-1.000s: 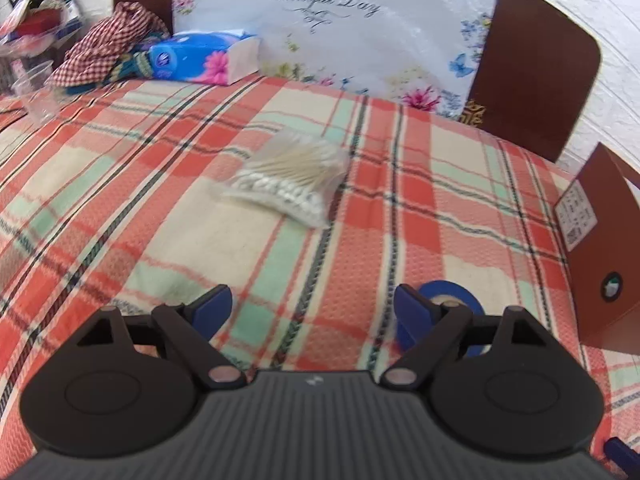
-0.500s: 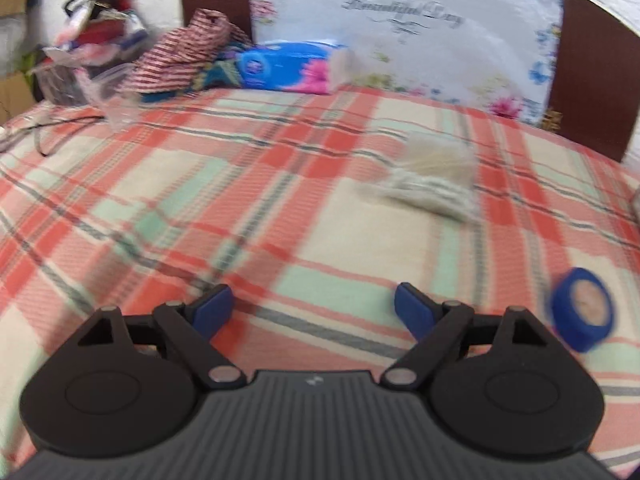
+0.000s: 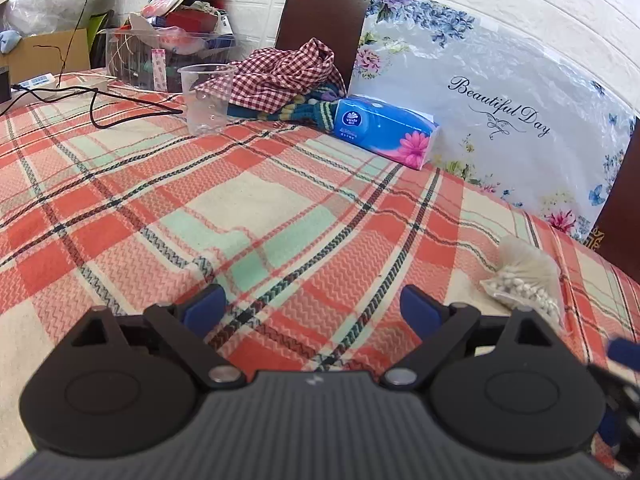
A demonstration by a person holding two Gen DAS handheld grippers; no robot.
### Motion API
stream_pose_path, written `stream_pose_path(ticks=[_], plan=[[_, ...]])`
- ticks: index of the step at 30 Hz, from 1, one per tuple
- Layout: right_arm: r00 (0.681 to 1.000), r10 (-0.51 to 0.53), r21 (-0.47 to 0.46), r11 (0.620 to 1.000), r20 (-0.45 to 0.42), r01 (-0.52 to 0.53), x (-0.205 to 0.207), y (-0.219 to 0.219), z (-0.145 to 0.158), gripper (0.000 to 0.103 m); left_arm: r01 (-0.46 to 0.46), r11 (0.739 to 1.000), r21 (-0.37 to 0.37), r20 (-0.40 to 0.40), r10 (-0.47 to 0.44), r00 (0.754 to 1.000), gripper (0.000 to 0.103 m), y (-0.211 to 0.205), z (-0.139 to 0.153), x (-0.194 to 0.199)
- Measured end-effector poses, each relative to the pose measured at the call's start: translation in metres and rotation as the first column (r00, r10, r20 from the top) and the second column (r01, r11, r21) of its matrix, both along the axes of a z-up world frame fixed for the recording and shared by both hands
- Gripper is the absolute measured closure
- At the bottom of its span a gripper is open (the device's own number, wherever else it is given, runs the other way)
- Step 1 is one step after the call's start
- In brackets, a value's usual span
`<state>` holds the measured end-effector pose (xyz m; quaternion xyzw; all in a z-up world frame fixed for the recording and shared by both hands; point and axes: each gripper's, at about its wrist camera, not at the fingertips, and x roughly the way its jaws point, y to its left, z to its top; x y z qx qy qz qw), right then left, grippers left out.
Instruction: Organize objects
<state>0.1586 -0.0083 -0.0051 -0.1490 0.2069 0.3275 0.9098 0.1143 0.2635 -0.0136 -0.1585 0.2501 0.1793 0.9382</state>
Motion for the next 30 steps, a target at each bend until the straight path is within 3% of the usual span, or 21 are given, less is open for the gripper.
stream_pose_path(ticks=[5, 8, 9, 15, 23, 26, 30], plan=[[0.997, -0.074, -0.061, 0.996, -0.030, 0.072, 0.054, 0.054, -0.014, 0.060, 0.008, 1.000, -0.008, 0.005, -0.008, 1.000, 0.007, 0.001, -0.001, 0.001], [0.993, -0.079, -0.024, 0.997, -0.090, 0.077, 0.073, 0.057, -0.019, 0.088, 0.009, 1.000, -0.014, 0.010, -0.008, 1.000, 0.007, 0.003, -0.001, 0.001], [0.993, -0.075, -0.026, 0.997, -0.088, 0.073, 0.071, 0.057, -0.019, 0.091, 0.008, 1.000, -0.017, 0.012, -0.008, 1.000, 0.006, 0.003, -0.001, 0.001], [0.998, -0.012, -0.059, 0.998, -0.053, 0.009, 0.024, 0.044, -0.024, 0.093, 0.008, 1.000, -0.013, 0.009, -0.008, 1.000, 0.006, 0.003, -0.001, 0.002], [0.996, 0.085, -0.115, 0.990, -0.010, -0.085, -0.077, -0.023, -0.025, 0.093, 0.010, 0.999, 0.050, -0.045, -0.008, 0.999, 0.005, -0.005, -0.002, 0.009], [0.999, 0.042, -0.158, 0.987, 0.033, -0.037, -0.106, -0.055, -0.026, 0.093, 0.014, 0.996, 0.084, -0.073, -0.008, 0.997, 0.005, -0.011, -0.002, 0.011], [0.993, -0.099, -0.189, 0.976, 0.060, 0.109, -0.121, -0.106, -0.026, 0.093, 0.038, 0.988, 0.152, -0.128, -0.018, 0.992, 0.004, -0.025, -0.002, 0.013]])
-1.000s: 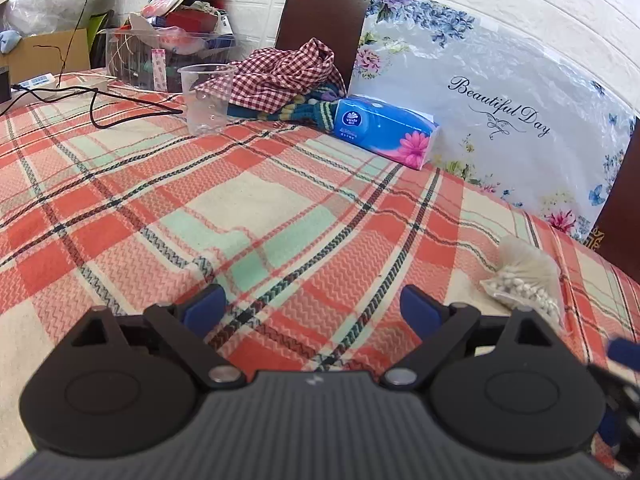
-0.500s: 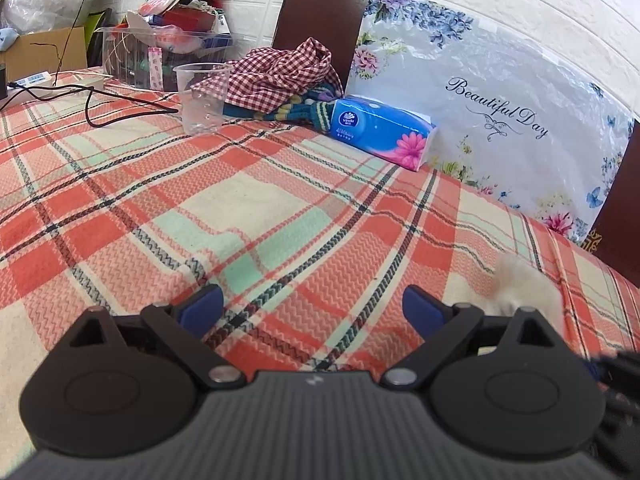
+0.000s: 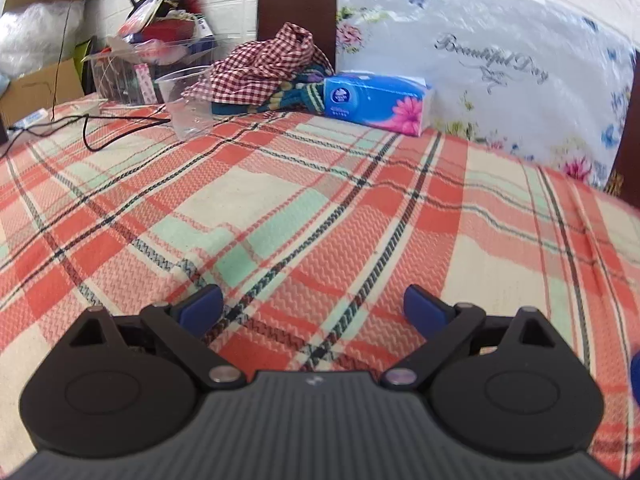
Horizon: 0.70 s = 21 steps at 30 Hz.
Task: Organize objects
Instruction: 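Grasp the clear bag of cotton swabs with the right gripper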
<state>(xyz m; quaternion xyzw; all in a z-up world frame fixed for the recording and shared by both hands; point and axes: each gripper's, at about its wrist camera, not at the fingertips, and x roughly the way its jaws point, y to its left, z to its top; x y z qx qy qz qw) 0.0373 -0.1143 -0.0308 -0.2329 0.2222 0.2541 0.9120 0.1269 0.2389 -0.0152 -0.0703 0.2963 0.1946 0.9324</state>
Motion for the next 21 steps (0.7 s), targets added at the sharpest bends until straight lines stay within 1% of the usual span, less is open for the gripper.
stream_pose_path(ticks=[1, 2, 3, 4, 5, 6, 7, 10, 12, 14, 17, 21], plan=[[0.999, -0.037, -0.002, 0.999, 0.002, 0.037, -0.001, -0.013, 0.000, 0.092, 0.008, 1.000, 0.018, -0.014, -0.008, 1.000, 0.004, -0.005, 0.000, -0.001], [0.998, -0.069, 0.002, 0.998, 0.003, 0.069, -0.003, -0.025, 0.001, 0.088, 0.017, 0.999, 0.034, -0.028, -0.016, 0.999, 0.004, -0.010, 0.001, -0.002], [0.996, -0.090, 0.010, 0.996, 0.000, 0.090, -0.006, -0.038, 0.000, 0.079, 0.022, 0.999, 0.041, -0.042, -0.021, 0.999, 0.004, -0.016, 0.002, -0.005], [0.994, -0.107, 0.021, 0.994, 0.000, 0.107, -0.009, -0.049, 0.000, 0.073, 0.027, 0.999, 0.032, -0.048, -0.025, 0.999, 0.004, -0.022, 0.003, -0.010], [0.992, -0.130, 0.039, 0.991, 0.006, 0.129, -0.013, -0.060, -0.001, 0.060, 0.039, 0.999, 0.013, -0.050, -0.038, 0.998, 0.004, -0.029, 0.004, -0.017], [0.988, -0.155, 0.060, 0.986, 0.005, 0.154, -0.016, -0.069, -0.001, 0.057, 0.061, 0.998, 0.002, -0.048, -0.061, 0.997, 0.004, -0.039, 0.006, -0.025], [0.985, -0.175, 0.090, 0.980, -0.012, 0.175, -0.016, -0.079, -0.002, 0.056, 0.091, 0.996, -0.001, -0.048, -0.091, 0.995, 0.006, -0.052, 0.007, -0.032], [0.973, -0.203, 0.192, 0.956, -0.106, 0.221, -0.008, -0.096, 0.000, 0.055, 0.179, 0.984, -0.007, -0.056, -0.179, 0.982, 0.007, -0.093, 0.008, -0.055], [0.968, -0.204, 0.228, 0.945, -0.149, 0.234, -0.003, -0.100, 0.001, 0.053, 0.230, 0.973, -0.030, -0.071, -0.232, 0.970, 0.007, -0.119, 0.010, -0.065], [0.968, -0.194, 0.239, 0.944, -0.161, 0.229, -0.004, -0.102, 0.000, 0.050, 0.299, 0.952, -0.070, -0.082, -0.304, 0.949, 0.007, -0.144, 0.014, -0.070], [0.971, -0.183, 0.244, 0.945, -0.157, 0.217, -0.009, -0.101, -0.002, 0.048, 0.385, 0.918, -0.093, -0.090, -0.392, 0.915, 0.007, -0.180, 0.022, -0.073], [0.973, -0.170, 0.260, 0.943, -0.155, 0.207, -0.013, -0.109, -0.003, 0.046, 0.434, 0.895, -0.098, -0.074, -0.442, 0.894, 0.007, -0.210, 0.036, -0.074]])
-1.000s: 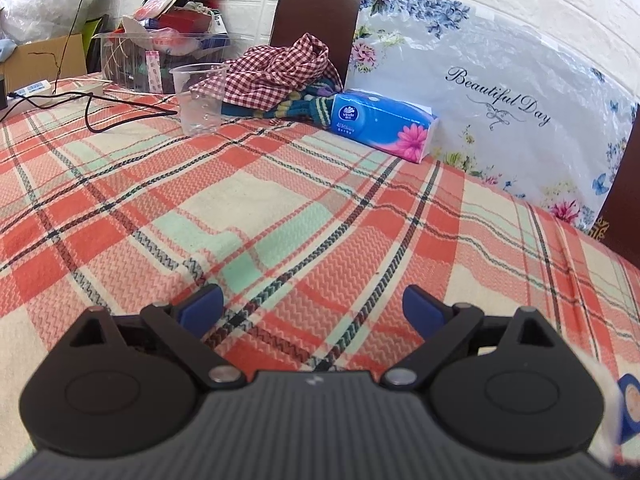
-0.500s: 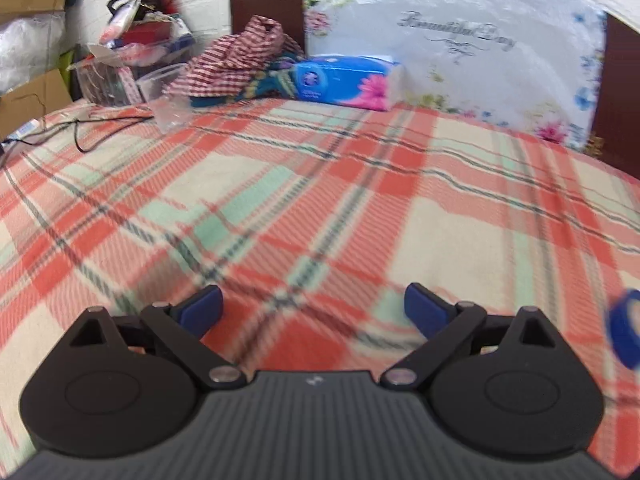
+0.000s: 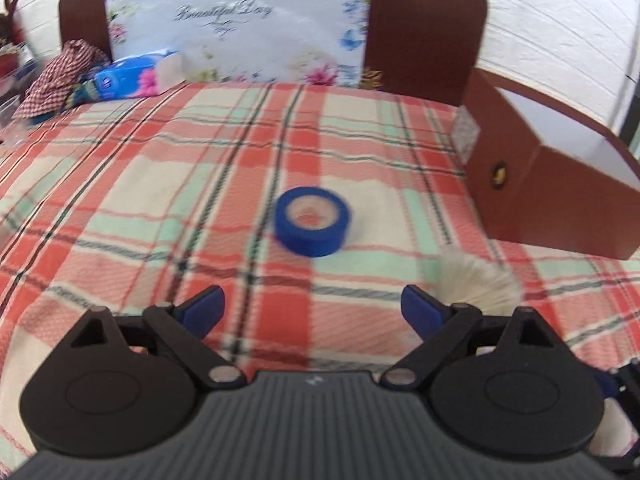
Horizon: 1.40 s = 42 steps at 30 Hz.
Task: Organize objects
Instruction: 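Grasp the clear bag of cotton swabs with the right gripper, then close the left gripper on the swab bag while the right gripper releases it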
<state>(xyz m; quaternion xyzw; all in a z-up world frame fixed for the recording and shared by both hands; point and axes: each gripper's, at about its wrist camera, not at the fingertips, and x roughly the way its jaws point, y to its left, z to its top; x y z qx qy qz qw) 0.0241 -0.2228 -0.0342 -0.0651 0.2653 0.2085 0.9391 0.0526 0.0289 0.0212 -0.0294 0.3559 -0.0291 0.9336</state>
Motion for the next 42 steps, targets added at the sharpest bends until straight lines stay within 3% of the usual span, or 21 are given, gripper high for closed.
stream_pose_path(ticks=[8, 14, 18, 27, 29, 33, 36, 42], plan=[[0.999, 0.018, -0.013, 1.000, -0.029, -0.018, 0.014, 0.004, 0.002, 0.033, 0.069, 0.997, 0.028, -0.035, -0.068, 0.997, 0.008, -0.031, 0.001, 0.011], [0.997, 0.035, -0.048, 0.998, -0.069, -0.038, 0.047, 0.027, 0.006, 0.025, 0.089, 0.995, 0.046, -0.035, -0.088, 0.996, 0.009, -0.043, -0.001, 0.018], [0.996, 0.040, -0.027, 0.999, -0.076, -0.042, 0.065, 0.034, 0.001, 0.014, 0.086, 0.995, 0.045, -0.042, -0.084, 0.996, 0.009, -0.044, -0.004, 0.022], [0.998, 0.044, -0.021, 0.999, -0.054, -0.046, 0.061, 0.035, -0.002, 0.014, 0.081, 0.996, 0.040, -0.040, -0.079, 0.996, 0.008, -0.041, -0.008, 0.026], [0.998, 0.044, -0.023, 0.999, -0.050, -0.045, 0.058, 0.036, -0.002, 0.017, 0.079, 0.996, 0.039, -0.042, -0.078, 0.996, 0.008, -0.042, -0.008, 0.026], [0.996, 0.087, -0.037, 0.995, -0.017, -0.088, 0.051, 0.039, -0.001, 0.037, 0.082, 0.996, 0.043, -0.038, -0.080, 0.996, 0.010, -0.043, -0.008, 0.025], [0.993, 0.116, -0.062, 0.991, 0.008, -0.116, 0.044, 0.043, 0.000, 0.053, 0.101, 0.994, 0.035, -0.033, -0.100, 0.994, 0.019, -0.043, -0.007, 0.021], [0.992, 0.123, -0.064, 0.990, 0.010, -0.122, 0.038, 0.040, 0.003, 0.062, 0.149, 0.989, 0.023, -0.028, -0.148, 0.989, 0.040, -0.050, -0.005, 0.015]])
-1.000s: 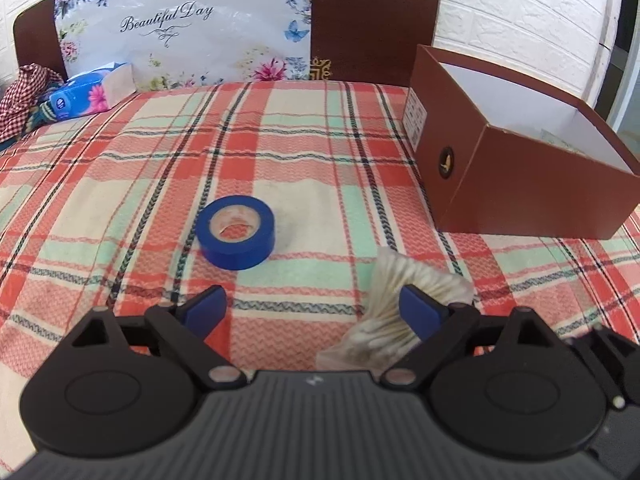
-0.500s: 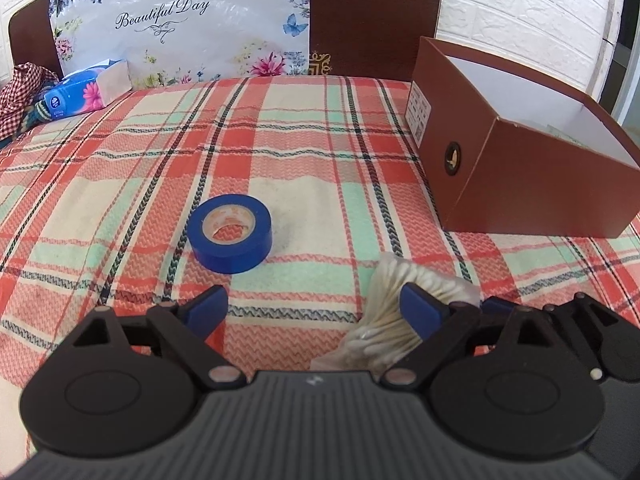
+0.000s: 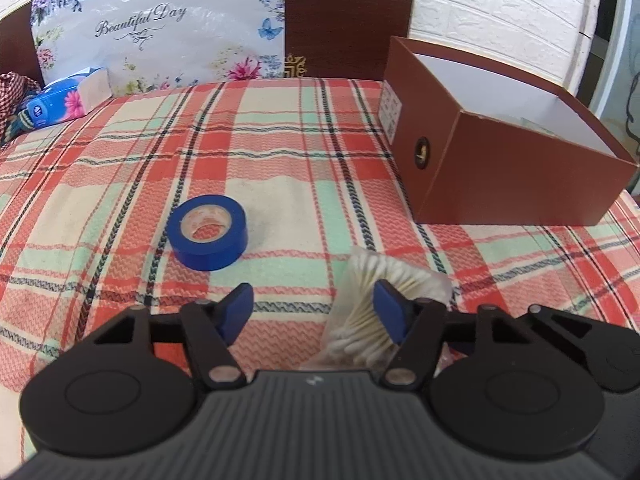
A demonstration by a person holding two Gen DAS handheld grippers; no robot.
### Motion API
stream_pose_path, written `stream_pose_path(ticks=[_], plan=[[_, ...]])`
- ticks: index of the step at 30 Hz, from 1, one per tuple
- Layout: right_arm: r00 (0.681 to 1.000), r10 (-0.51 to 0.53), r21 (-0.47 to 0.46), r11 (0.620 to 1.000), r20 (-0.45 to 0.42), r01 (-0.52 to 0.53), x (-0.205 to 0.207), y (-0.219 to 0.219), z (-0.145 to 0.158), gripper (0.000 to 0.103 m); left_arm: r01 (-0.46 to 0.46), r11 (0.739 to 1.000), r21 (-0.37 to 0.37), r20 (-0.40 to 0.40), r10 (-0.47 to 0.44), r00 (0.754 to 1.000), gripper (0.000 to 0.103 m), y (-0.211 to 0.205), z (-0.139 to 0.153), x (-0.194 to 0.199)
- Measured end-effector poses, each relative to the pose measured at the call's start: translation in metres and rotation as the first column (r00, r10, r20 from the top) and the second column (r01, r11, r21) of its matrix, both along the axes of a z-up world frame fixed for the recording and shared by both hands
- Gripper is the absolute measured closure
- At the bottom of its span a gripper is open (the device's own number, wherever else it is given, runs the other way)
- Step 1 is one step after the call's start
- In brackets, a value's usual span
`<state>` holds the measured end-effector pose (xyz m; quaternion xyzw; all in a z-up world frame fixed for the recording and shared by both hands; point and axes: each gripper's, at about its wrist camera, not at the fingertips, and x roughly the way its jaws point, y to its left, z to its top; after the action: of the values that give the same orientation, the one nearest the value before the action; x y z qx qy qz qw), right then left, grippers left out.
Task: Organize objects
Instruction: 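Close the left gripper on the swab bag while the right gripper releases it, then carry the swab bag toward the brown box with the left gripper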
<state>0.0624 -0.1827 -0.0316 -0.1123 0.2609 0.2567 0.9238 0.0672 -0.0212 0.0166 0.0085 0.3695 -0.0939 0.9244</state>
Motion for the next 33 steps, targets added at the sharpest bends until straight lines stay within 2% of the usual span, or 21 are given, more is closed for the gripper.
stream_pose_path(ticks=[3, 5, 11, 15, 19, 21, 24, 28, 33], plan=[[1.000, -0.016, 0.002, 1.000, -0.002, 0.016, -0.006, -0.002, 0.001, 0.065, 0.041, 0.999, 0.003, 0.006, -0.041, 0.999, 0.051, -0.010, 0.002, -0.004], [1.000, -0.030, 0.002, 1.000, -0.001, 0.030, -0.010, -0.006, 0.002, 0.066, 0.068, 0.998, 0.001, 0.005, -0.068, 0.998, 0.055, -0.018, 0.002, -0.007], [0.994, -0.106, 0.025, 0.994, -0.011, 0.106, -0.024, -0.037, 0.003, 0.069, 0.148, 0.989, -0.009, -0.011, -0.149, 0.989, 0.055, -0.050, 0.004, -0.011], [0.985, -0.175, 0.036, 0.984, -0.005, 0.175, -0.035, -0.063, 0.003, 0.076, 0.187, 0.982, -0.005, -0.015, -0.187, 0.982, 0.056, -0.072, 0.005, -0.011], [0.972, -0.233, 0.043, 0.971, -0.007, 0.233, -0.038, -0.078, 0.005, 0.077, 0.204, 0.979, 0.003, -0.012, -0.204, 0.979, 0.056, -0.087, 0.006, -0.012], [0.973, -0.232, 0.055, 0.971, -0.017, 0.232, -0.038, -0.079, 0.004, 0.073, 0.201, 0.979, 0.013, -0.011, -0.201, 0.980, 0.055, -0.089, 0.006, -0.012], [0.975, -0.224, 0.045, 0.974, -0.002, 0.224, -0.038, -0.074, 0.002, 0.069, 0.190, 0.982, 0.015, -0.018, -0.190, 0.982, 0.051, -0.087, 0.005, -0.011], [0.976, -0.218, 0.054, 0.974, 0.004, 0.218, -0.044, -0.075, 0.000, 0.068, 0.147, 0.989, 0.034, -0.023, -0.146, 0.989, 0.034, -0.084, 0.004, -0.009], [0.977, -0.214, 0.056, 0.975, 0.010, 0.214, -0.040, -0.076, -0.001, 0.066, 0.105, 0.993, 0.052, -0.042, -0.103, 0.994, 0.031, -0.075, 0.001, -0.006]])
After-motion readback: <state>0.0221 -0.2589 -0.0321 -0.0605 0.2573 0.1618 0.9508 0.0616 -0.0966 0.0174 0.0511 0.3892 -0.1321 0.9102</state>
